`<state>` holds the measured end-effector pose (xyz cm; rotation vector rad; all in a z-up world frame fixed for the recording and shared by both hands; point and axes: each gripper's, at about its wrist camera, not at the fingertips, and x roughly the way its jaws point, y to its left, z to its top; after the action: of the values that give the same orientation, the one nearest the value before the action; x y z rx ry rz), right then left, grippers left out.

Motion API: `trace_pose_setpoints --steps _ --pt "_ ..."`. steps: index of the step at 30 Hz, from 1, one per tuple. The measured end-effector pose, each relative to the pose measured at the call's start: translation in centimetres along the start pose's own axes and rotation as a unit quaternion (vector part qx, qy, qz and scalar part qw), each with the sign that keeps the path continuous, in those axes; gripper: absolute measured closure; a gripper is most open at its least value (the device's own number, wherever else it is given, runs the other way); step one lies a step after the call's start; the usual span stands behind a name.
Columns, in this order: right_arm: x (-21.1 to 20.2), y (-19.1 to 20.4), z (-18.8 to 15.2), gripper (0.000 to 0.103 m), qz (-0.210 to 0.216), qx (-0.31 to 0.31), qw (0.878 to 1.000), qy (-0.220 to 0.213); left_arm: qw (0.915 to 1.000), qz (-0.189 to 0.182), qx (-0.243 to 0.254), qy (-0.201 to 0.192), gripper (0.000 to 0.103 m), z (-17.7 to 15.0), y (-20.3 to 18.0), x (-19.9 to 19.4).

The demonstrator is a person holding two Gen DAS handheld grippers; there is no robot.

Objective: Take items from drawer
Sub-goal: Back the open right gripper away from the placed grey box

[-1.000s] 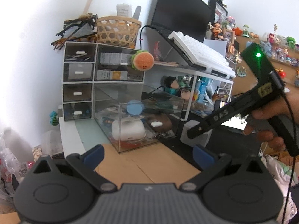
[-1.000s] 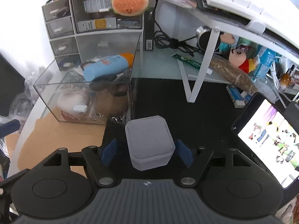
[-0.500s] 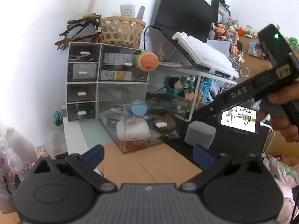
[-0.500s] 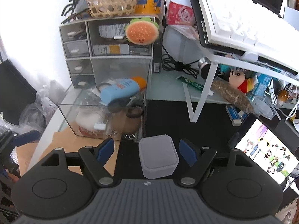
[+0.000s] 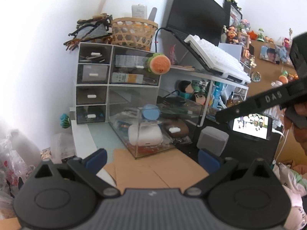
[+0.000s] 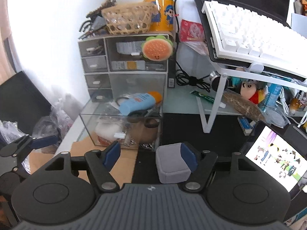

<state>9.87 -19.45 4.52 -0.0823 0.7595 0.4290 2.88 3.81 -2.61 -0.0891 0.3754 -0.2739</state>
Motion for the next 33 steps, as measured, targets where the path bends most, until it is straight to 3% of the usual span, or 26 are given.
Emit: trace_pose_setpoints --steps 10,18,33 --pt "-1.1 0.5 -2.4 0.032 0.015 0.007 0.999 -0.036 1.0 0.002 -0.003 0.005 0.0 -0.1 0.5 0.3" --pt "-1.2 0.8 -5.4 0.032 0.008 0.017 0.999 -0.04 1.0 0.002 0.0 0.009 0.0 -0.3 0.4 0.5" --pt "0.6 1.5 -6.9 0.032 0.006 0.026 0.998 -0.06 0.9998 0.004 -0.005 0.016 0.0 -0.3 1.0 0.8"
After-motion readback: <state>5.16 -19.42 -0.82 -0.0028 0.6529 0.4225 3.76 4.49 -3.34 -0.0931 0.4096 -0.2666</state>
